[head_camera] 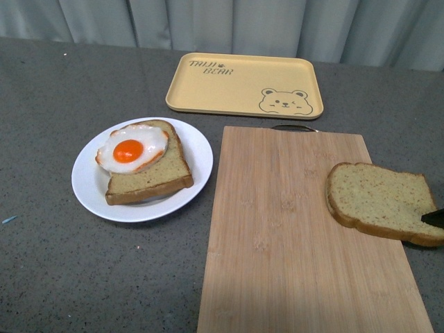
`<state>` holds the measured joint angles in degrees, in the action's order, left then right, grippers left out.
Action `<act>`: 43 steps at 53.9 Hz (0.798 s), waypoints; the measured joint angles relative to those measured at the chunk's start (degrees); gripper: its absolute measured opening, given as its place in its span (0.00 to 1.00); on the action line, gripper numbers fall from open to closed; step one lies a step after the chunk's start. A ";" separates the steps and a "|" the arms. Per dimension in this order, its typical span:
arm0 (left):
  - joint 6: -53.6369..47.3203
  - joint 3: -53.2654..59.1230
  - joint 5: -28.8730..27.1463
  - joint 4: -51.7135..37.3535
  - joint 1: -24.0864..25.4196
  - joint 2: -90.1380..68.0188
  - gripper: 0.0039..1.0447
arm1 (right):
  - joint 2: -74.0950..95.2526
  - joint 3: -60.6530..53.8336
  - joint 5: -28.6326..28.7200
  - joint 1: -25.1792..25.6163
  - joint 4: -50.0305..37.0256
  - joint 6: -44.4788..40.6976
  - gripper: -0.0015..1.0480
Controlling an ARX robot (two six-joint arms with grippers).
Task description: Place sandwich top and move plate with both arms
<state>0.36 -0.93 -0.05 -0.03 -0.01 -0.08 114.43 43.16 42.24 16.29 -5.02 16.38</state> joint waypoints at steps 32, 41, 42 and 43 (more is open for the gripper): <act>0.00 0.00 0.00 0.00 0.00 0.00 0.94 | -1.22 7.78 7.82 -25.51 -21.75 17.07 0.02; 0.00 0.00 0.00 0.00 0.00 0.00 0.94 | 10.69 20.41 6.16 -35.89 -19.10 19.08 0.02; 0.00 0.00 0.00 0.00 0.00 0.00 0.94 | 11.47 21.35 6.14 -36.46 -18.95 19.17 0.02; 0.00 0.00 0.00 0.00 0.00 0.00 0.94 | 12.15 22.21 6.08 -37.00 -18.82 19.45 0.02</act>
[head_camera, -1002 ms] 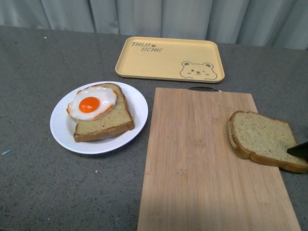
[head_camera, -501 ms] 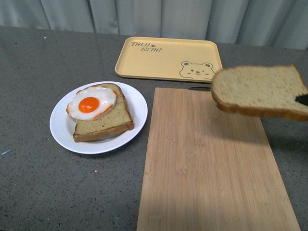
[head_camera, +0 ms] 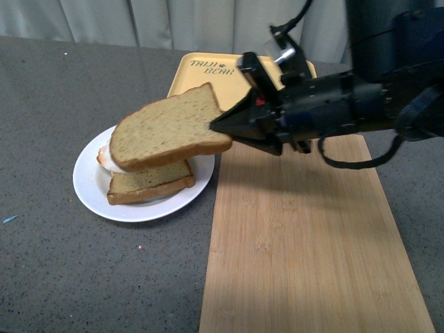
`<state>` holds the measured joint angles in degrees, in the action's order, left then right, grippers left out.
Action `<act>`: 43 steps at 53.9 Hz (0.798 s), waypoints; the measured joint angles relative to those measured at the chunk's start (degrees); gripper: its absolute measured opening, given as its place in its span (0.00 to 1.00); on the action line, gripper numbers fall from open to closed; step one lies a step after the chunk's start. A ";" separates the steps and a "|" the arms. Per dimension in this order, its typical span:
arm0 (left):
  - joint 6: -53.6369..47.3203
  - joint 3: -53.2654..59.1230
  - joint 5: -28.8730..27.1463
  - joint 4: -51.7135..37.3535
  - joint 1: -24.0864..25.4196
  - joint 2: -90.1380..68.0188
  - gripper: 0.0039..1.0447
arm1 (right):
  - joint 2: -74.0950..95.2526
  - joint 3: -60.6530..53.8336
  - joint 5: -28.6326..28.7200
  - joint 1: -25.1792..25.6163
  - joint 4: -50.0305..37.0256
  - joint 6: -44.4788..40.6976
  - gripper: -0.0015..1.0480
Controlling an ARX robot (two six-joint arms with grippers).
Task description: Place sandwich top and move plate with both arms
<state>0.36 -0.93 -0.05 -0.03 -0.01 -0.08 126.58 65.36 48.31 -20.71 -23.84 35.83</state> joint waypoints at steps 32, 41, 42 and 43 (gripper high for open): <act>0.00 0.00 0.00 0.00 0.00 0.00 0.94 | 11.56 14.93 -6.32 -5.51 9.51 0.63 0.02; 0.00 0.00 0.00 0.00 0.00 0.00 0.94 | 11.61 15.26 -6.88 -4.46 9.25 0.44 0.02; 0.00 0.00 0.00 0.00 0.00 0.00 0.94 | 11.61 15.23 -6.84 -4.33 8.92 0.44 0.02; 0.00 0.00 0.00 0.00 0.00 0.00 0.94 | 11.58 15.19 -6.86 -4.20 8.74 0.42 0.02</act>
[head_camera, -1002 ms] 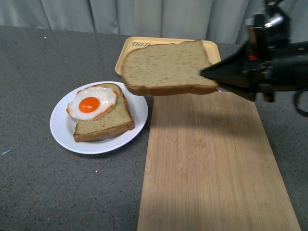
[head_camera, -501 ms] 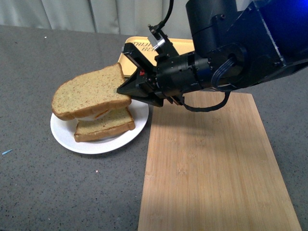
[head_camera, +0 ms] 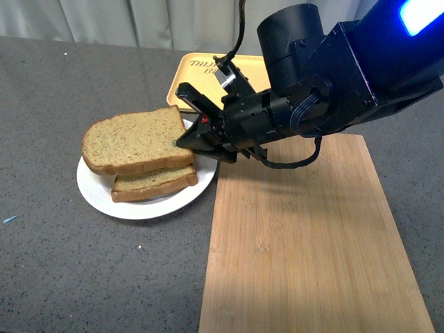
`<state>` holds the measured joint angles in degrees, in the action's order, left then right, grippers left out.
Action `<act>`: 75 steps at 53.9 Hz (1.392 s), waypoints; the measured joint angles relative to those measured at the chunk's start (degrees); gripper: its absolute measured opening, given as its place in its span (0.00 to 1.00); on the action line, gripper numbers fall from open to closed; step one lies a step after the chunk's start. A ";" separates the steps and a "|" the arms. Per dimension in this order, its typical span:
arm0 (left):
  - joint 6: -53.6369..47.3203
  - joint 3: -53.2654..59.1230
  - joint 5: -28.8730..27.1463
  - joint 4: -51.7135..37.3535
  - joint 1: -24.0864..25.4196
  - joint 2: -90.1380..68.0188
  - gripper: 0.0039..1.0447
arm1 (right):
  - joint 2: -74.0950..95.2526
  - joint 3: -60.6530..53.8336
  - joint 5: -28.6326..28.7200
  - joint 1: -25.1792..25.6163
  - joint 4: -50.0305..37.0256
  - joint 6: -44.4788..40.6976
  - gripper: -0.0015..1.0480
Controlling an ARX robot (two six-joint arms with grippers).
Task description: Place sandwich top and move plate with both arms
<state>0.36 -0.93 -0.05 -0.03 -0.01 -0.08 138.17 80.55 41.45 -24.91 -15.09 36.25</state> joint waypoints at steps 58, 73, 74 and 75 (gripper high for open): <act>0.00 0.00 0.02 0.00 0.00 -0.02 0.94 | -41.03 -55.84 -54.47 11.98 -57.72 -34.38 0.36; 0.00 0.00 0.02 0.00 0.00 0.00 0.94 | -56.04 -66.58 -49.83 16.17 -51.30 -36.09 0.01; 0.00 0.00 0.02 0.00 0.00 0.00 0.94 | -56.72 -66.86 -49.68 16.31 -51.08 -36.09 0.01; 0.00 0.00 0.02 0.00 0.00 0.00 0.94 | -58.01 -67.41 -49.40 16.55 -50.69 -36.09 0.01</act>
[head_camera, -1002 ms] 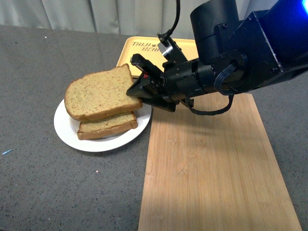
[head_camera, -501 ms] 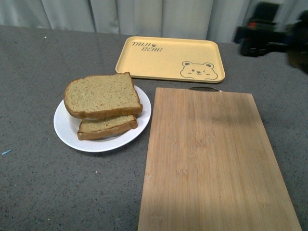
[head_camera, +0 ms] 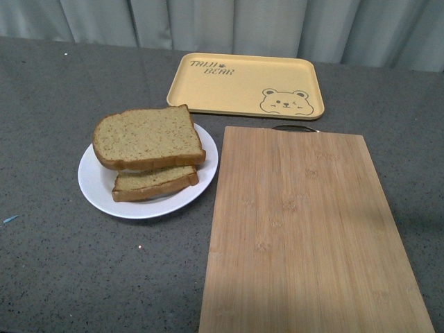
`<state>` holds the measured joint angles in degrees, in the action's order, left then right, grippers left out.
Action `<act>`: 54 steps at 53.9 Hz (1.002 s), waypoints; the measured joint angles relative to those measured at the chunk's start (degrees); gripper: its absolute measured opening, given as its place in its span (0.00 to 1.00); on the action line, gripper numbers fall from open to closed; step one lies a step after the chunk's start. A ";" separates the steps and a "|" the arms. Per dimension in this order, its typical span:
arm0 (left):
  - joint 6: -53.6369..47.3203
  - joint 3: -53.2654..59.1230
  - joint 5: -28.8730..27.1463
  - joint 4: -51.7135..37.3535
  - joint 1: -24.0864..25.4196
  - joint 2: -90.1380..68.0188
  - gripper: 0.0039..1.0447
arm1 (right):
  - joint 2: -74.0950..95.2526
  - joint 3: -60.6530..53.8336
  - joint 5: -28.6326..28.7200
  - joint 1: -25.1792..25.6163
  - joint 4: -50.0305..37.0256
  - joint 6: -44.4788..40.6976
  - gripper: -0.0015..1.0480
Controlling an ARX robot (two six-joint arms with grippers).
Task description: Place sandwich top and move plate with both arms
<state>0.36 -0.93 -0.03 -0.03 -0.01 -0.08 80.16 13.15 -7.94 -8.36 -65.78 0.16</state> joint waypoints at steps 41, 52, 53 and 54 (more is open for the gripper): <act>0.00 0.00 0.00 0.00 0.00 0.00 0.94 | -37.70 -12.39 7.87 8.22 24.96 0.00 0.01; 0.00 0.00 0.00 0.00 0.00 0.00 0.94 | -45.27 -12.90 7.87 8.22 31.69 0.00 0.01; 0.00 0.00 0.00 0.00 0.00 0.00 0.94 | -45.64 -12.90 7.87 8.22 32.02 0.00 0.01; 0.00 0.00 0.00 0.00 0.00 0.00 0.94 | -46.42 -12.90 7.87 8.22 32.74 0.00 0.01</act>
<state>0.36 -0.93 -0.03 -0.03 -0.01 -0.08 33.74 0.25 -0.08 -0.14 -33.04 0.16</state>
